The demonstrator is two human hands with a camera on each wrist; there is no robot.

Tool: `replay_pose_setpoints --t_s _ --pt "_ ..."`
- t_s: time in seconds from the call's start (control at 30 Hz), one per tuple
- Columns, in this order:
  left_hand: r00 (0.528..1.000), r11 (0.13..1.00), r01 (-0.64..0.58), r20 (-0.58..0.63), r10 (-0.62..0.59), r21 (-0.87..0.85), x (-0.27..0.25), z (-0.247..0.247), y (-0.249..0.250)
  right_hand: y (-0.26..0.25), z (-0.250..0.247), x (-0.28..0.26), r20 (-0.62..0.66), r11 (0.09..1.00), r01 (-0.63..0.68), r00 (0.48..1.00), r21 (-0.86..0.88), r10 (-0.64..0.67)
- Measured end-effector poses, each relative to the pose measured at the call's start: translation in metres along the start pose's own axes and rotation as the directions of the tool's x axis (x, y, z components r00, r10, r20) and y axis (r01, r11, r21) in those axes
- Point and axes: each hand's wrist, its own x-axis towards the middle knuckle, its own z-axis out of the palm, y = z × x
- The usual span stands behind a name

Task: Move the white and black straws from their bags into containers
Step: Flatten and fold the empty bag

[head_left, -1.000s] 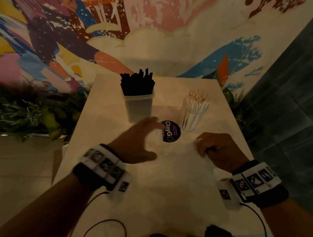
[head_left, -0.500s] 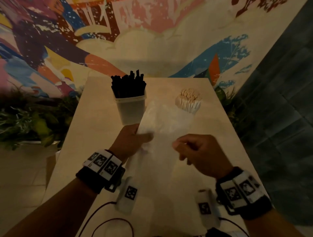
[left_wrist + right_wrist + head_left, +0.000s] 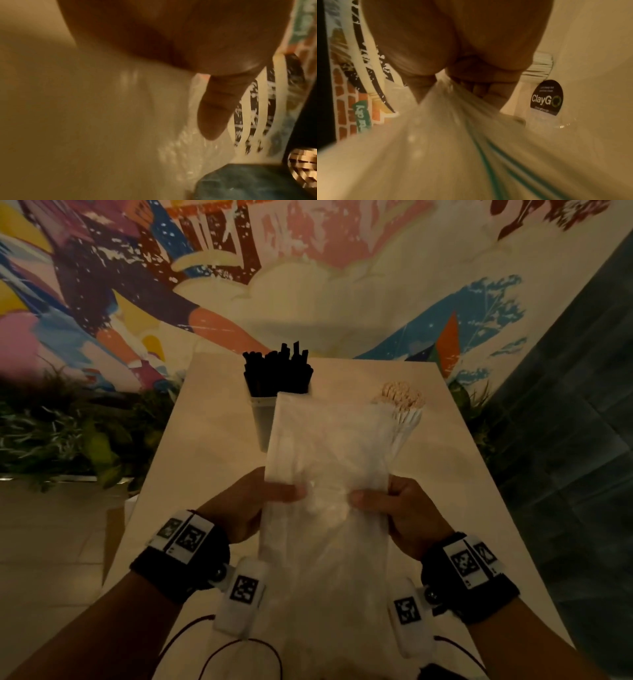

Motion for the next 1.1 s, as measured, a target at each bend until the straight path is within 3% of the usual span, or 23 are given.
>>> replay_pose_setpoints --t_s 0.07,0.13,0.37,0.53,0.63,0.7,0.77,0.8,0.83,0.87,0.9,0.93,1.0,1.1 --pt "1.000 0.982 -0.004 -0.009 0.006 0.191 0.002 -0.007 -0.004 -0.002 -0.001 -0.001 -0.047 0.994 0.038 0.998 -0.105 -0.044" --pt "0.998 0.970 -0.024 -0.051 0.037 0.240 0.004 -0.012 -0.010 -0.005 -0.004 -0.003 -0.066 0.986 0.041 0.996 -0.159 -0.053" --pt "0.994 0.996 -0.071 -0.082 0.067 -0.050 0.007 -0.012 -0.025 -0.013 -0.014 -0.011 0.059 0.963 0.126 0.992 -0.239 -0.115" --pt "0.996 0.990 -0.090 -0.032 0.087 -0.109 0.007 -0.018 -0.026 -0.006 -0.011 -0.011 0.170 0.917 0.316 0.945 -0.244 -0.280" --pt "0.993 0.995 0.001 0.114 0.010 -0.097 0.001 -0.033 -0.026 0.004 -0.011 -0.009 0.164 0.794 0.405 0.913 -0.452 -0.372" --pt "0.986 0.996 0.025 0.169 -0.010 -0.086 -0.004 -0.037 -0.028 0.009 -0.006 -0.011 0.189 0.632 0.471 0.867 -0.616 -0.462" --pt "0.995 0.994 -0.042 0.091 0.033 0.100 -0.006 -0.030 -0.028 0.015 0.001 -0.012 0.189 0.480 0.490 0.815 -0.728 -0.547" --pt "0.995 0.957 -0.102 0.037 0.096 0.271 -0.006 -0.027 -0.027 0.018 0.004 -0.012 0.174 0.468 0.485 0.808 -0.739 -0.563" --pt "0.984 0.881 -0.156 -0.007 0.178 0.447 -0.004 -0.025 -0.029 0.020 0.006 -0.014 0.134 0.521 0.474 0.817 -0.710 -0.561" --pt "0.969 0.799 -0.193 -0.018 0.247 0.569 -0.003 -0.024 -0.031 0.021 0.007 -0.016 0.072 0.652 0.449 0.852 -0.611 -0.519" --pt "0.955 0.749 -0.218 -0.020 0.295 0.626 -0.003 -0.022 -0.033 0.021 0.007 -0.017 0.005 0.831 0.387 0.907 -0.400 -0.420" --pt "0.941 0.727 -0.246 -0.022 0.337 0.641 -0.004 -0.023 -0.035 0.020 0.008 -0.021 -0.039 0.943 0.299 0.951 -0.144 -0.308" --pt "0.918 0.726 -0.282 -0.043 0.393 0.627 -0.004 -0.025 -0.043 0.026 0.011 -0.026 -0.060 0.985 0.065 0.997 0.161 -0.056" --pt "0.910 0.715 -0.243 -0.101 0.402 0.656 -0.002 -0.022 -0.059 0.043 0.023 -0.037 0.009 0.994 -0.114 0.993 0.005 0.114"
